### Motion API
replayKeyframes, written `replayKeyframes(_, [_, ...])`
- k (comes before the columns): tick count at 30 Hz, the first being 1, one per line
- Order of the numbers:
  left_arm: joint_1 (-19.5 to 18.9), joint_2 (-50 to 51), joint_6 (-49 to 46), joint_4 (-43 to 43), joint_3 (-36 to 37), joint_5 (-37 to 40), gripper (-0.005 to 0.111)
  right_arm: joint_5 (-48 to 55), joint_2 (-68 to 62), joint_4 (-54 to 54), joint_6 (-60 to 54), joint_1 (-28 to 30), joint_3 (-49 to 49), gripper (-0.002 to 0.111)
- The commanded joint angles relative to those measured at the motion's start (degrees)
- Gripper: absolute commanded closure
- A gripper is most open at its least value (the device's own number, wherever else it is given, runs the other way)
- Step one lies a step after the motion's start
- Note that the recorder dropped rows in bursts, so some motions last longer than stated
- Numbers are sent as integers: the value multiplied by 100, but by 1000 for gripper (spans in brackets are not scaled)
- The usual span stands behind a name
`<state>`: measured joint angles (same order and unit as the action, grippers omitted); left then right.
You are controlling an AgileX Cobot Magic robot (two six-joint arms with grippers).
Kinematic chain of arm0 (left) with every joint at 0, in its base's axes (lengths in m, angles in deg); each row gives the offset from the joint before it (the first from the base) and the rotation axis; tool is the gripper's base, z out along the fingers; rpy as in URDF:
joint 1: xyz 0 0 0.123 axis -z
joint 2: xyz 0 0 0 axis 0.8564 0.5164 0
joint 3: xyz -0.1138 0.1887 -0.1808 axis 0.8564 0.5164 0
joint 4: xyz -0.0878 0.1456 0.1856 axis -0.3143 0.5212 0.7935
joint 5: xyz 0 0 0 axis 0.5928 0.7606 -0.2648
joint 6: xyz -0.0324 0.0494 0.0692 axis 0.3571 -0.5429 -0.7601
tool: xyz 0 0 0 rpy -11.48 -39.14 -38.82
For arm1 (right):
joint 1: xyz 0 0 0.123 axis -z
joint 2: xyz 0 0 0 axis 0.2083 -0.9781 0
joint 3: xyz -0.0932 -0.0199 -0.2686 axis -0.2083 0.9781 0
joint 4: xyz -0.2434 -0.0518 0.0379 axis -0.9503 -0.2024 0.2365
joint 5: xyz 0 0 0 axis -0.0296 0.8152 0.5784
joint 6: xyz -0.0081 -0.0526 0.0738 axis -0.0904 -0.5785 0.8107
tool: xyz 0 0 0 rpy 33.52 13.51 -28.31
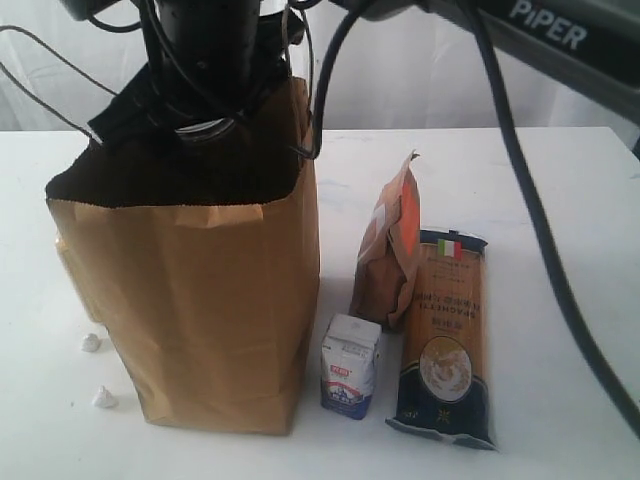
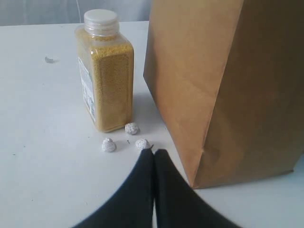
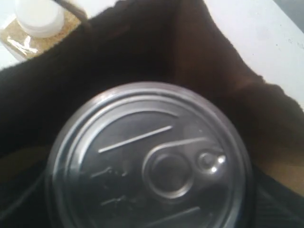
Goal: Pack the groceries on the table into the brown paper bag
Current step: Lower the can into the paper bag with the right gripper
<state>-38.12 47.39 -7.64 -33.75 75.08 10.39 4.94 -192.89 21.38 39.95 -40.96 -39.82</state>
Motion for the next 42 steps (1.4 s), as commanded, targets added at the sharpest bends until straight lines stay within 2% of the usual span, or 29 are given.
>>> replayKeyframes(1, [-8,-25,-11,-48,27,22,107,-173,110,17,56,102,194,108])
replayKeyframes(9, [-8,-25,-11,-48,27,22,107,-173,68,49,170,198,234,108])
replayKeyframes(13, [-8,-25,-11,-48,27,22,107,-173,-22,556,-26,223,234,108])
replayKeyframes(15, [-8,-25,-11,-48,27,22,107,-173,-33,697,-75,223,234,99])
replayKeyframes(16, [-8,-25,-11,-48,27,22,107,-173,-33,609,-75,223,234,83])
replayKeyframes(17, [-8,-25,-11,-48,27,22,107,-173,-23,516,-75,223,234,74])
replayKeyframes(18, [-8,-25,-11,-48,27,22,107,-173,-23,335,62,223,234,50])
replayKeyframes(20, [-8,-25,-11,-48,27,22,107,-173,-23,345,85,223,234,27])
replayKeyframes(35, [-8,-25,-11,-48,27,22,107,-173,357,620,36,202,234,26])
replayKeyframes(42, [-8,-25,-11,-48,27,22,107,-173,701,608,36,-30,234,26])
